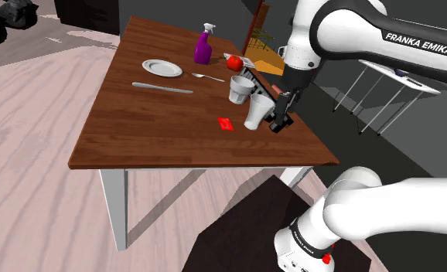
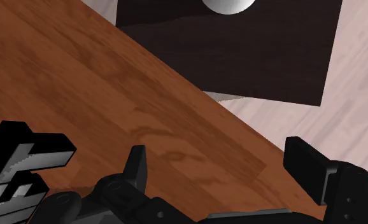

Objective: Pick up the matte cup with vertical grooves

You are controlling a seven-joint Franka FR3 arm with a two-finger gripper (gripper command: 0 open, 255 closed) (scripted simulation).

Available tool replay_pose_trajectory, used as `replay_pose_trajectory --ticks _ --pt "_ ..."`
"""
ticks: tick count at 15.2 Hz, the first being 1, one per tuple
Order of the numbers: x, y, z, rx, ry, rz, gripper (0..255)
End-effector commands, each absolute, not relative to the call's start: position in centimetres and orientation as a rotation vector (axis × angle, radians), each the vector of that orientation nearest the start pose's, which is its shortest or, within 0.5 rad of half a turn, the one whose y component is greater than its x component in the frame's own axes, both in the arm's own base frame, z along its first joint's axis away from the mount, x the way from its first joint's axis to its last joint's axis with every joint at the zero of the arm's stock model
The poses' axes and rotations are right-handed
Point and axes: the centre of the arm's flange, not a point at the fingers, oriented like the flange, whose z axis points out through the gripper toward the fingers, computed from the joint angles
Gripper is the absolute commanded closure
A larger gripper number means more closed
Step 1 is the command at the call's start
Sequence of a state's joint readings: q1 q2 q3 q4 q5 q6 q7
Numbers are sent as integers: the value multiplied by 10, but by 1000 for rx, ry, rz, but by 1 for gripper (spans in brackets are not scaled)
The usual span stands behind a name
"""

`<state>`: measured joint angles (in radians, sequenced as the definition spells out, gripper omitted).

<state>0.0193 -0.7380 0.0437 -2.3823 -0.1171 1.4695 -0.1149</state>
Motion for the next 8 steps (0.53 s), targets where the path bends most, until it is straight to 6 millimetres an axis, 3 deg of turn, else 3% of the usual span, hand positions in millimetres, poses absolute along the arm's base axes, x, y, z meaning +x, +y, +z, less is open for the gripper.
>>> replay_pose_trajectory --ticks 1,8 --pt "306 9 557 -3258 -265 295 0" --pt "387 -29 540 -3274 -239 293 0"
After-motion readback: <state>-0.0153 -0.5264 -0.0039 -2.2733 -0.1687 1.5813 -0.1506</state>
